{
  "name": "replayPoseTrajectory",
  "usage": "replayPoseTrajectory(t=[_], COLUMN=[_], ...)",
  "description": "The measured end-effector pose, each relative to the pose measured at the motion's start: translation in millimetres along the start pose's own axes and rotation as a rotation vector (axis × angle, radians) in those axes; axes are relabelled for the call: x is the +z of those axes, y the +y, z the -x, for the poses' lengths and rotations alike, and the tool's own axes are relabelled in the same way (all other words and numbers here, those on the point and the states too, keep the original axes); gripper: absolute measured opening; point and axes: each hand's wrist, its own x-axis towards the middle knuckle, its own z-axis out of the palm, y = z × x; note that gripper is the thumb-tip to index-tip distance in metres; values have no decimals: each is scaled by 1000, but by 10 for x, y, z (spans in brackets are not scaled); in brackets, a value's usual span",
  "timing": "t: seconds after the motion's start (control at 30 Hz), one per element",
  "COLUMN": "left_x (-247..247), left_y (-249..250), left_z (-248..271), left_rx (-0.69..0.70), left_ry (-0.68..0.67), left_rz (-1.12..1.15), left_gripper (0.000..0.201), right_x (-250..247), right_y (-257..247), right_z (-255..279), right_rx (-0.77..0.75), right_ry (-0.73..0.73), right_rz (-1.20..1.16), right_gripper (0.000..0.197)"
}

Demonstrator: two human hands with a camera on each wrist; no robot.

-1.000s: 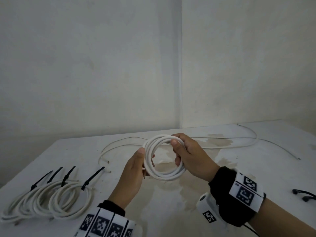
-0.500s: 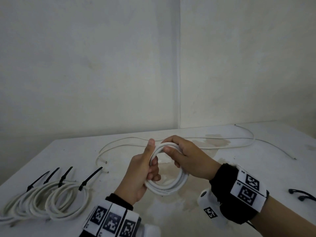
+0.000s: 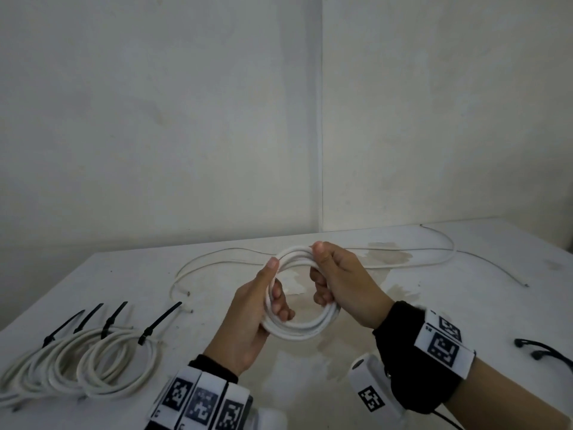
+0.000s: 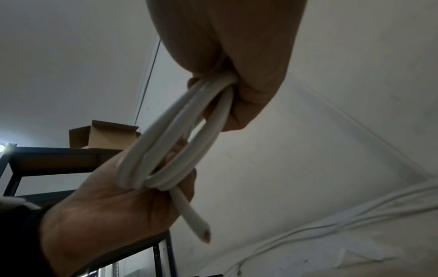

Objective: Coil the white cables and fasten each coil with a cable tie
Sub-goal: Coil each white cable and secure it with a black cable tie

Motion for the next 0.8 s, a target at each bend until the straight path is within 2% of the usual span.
replayPoseTrajectory(t=[0.1,0.2,0.27,0.4,0.57,0.67,0.8], left_x=[-76,-47,25,144,169,170,120], left_y=[80,157,161,79,16,-7,-43], left_z=[-16,-37,-30,41,29,12,-10], left_rx=[-120,-228,-225,-103,-72,-39,-28], left_ry=[-198,-279,-242,-75,85,109,68], left_rz=[-84,-86,-136,-181,22,47,-56], left_gripper=[46,55,56,52,53,55,51], right_x=[-17,-16,-22,-44,-92,-88,-81], right_y=[3,1,-16,-30,-8,-6,48], right_z=[25,37,27,30,67,94,78], right_rx=[7,-36,-32,-48,-34,21,43], right_ry=[-75,-161,-183,-168,-99,-99,-117], right_rz=[92,316,338,258,136,78,-38], right_gripper=[30,22,18,19,37,39,29])
